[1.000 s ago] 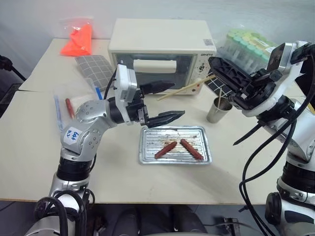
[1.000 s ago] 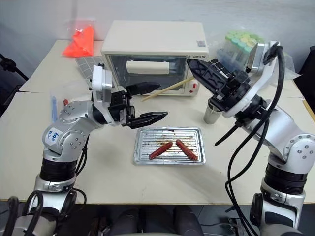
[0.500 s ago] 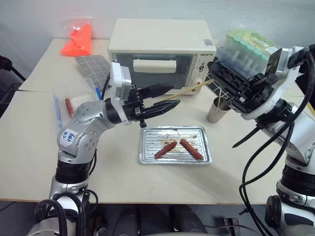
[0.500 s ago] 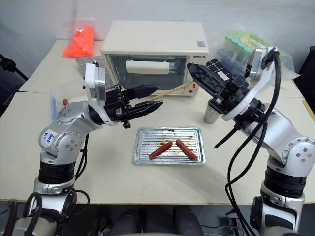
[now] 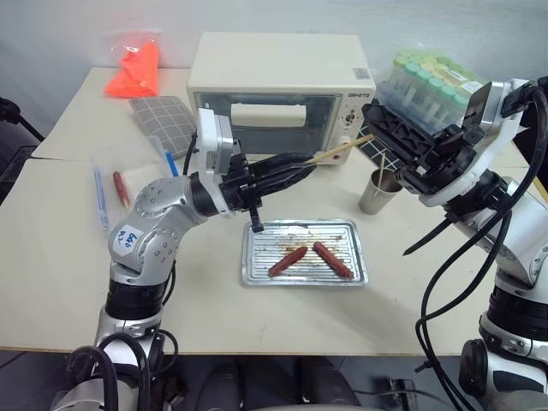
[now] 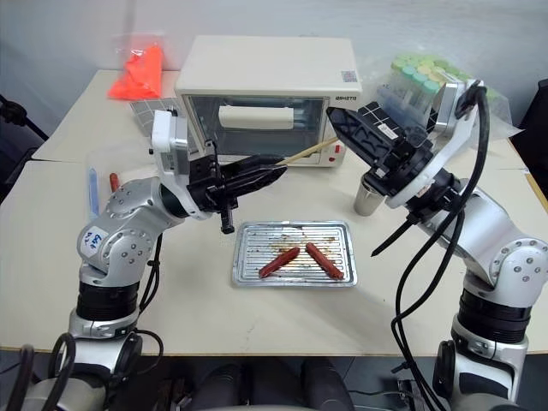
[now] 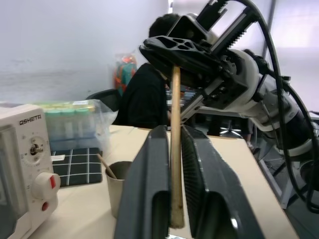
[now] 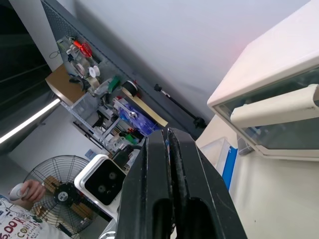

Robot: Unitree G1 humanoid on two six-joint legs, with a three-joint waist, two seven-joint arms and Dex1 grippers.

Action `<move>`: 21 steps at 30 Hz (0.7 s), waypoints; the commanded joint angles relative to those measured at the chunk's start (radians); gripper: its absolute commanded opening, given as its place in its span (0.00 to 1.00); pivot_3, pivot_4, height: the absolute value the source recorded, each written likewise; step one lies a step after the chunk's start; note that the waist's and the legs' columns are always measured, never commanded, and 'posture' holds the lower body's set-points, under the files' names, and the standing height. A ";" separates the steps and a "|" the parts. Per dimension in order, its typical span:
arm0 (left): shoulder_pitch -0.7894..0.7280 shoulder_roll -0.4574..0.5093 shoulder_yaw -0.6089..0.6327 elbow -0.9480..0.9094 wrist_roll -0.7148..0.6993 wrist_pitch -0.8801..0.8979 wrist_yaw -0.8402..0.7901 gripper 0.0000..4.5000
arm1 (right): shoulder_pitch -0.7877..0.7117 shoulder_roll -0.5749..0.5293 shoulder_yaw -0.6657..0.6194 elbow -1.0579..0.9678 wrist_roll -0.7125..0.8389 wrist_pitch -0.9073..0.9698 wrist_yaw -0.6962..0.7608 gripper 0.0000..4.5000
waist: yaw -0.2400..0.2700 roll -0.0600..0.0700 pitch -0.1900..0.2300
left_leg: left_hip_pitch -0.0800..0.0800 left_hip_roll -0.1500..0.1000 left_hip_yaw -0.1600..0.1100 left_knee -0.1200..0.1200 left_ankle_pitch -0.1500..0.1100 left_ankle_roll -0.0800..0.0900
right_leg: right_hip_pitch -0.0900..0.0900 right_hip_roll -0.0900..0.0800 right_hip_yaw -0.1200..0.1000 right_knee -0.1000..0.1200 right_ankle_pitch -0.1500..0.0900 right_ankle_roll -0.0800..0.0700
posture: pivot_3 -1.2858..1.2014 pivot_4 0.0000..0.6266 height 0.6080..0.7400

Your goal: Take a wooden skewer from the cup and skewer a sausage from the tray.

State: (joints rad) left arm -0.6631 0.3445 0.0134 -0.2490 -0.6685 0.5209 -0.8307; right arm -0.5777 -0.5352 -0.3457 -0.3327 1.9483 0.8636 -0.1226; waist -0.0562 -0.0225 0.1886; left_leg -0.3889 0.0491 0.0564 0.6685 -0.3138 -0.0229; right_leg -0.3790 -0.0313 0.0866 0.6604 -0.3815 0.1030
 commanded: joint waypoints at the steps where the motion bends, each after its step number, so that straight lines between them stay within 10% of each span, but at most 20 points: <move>1: -0.024 -0.007 0.022 -0.003 -0.016 -0.021 0.007 0.00 | -0.009 -0.005 -0.018 -0.049 0.024 -0.008 0.005 0.00 | 0.000 0.000 0.000 | 0.000 0.000 0.000 0.000 0.000 0.000 | 0.000 0.000 0.000 0.000 0.000 0.000 | 0.52 0.24 1.00; 4: -0.024 -0.002 0.025 0.000 -0.008 -0.019 0.012 0.00 | 0.003 -0.019 -0.015 -0.054 0.024 -0.004 0.006 0.00 | 0.000 0.000 0.000 | 0.000 0.000 0.000 0.000 0.000 0.000 | 0.000 0.000 0.000 0.000 0.000 0.000 | 0.52 0.24 1.00; 10: -0.023 0.019 0.026 0.006 0.018 -0.025 0.022 0.00 | 0.029 -0.069 -0.026 -0.056 0.024 0.017 0.014 0.31 | 0.000 0.000 0.000 | 0.000 0.000 0.000 0.000 0.000 0.000 | 0.000 0.000 0.000 0.000 0.000 0.000 | 0.52 0.24 1.00; 14: -0.020 0.094 0.055 0.023 0.031 -0.027 -0.005 0.00 | 0.084 -0.270 -0.077 -0.024 -0.028 0.075 0.077 0.42 | 0.002 0.000 0.000 | 0.000 0.000 0.000 0.000 0.000 0.000 | 0.000 0.000 0.000 -0.001 0.000 0.000 | 0.52 0.24 1.00; 21: 0.055 0.306 0.124 -0.033 -0.018 0.050 -0.108 0.00 | 0.167 -0.577 0.064 -0.102 -0.624 0.069 0.446 0.48 | -0.001 0.000 0.000 | 0.000 0.000 0.001 -0.004 0.000 0.000 | 0.000 0.000 0.000 -0.004 0.000 0.000 | 0.52 0.24 1.00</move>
State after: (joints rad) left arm -0.6351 0.5885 0.0903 -0.2289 -0.6528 0.5484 -0.8938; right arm -0.4186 -1.0599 -0.3301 -0.3846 1.4792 0.9608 0.2126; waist -0.0571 -0.0221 0.1887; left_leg -0.3887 0.0494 0.0568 0.6651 -0.3139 -0.0227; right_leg -0.3789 -0.0310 0.0870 0.6564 -0.3816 0.1029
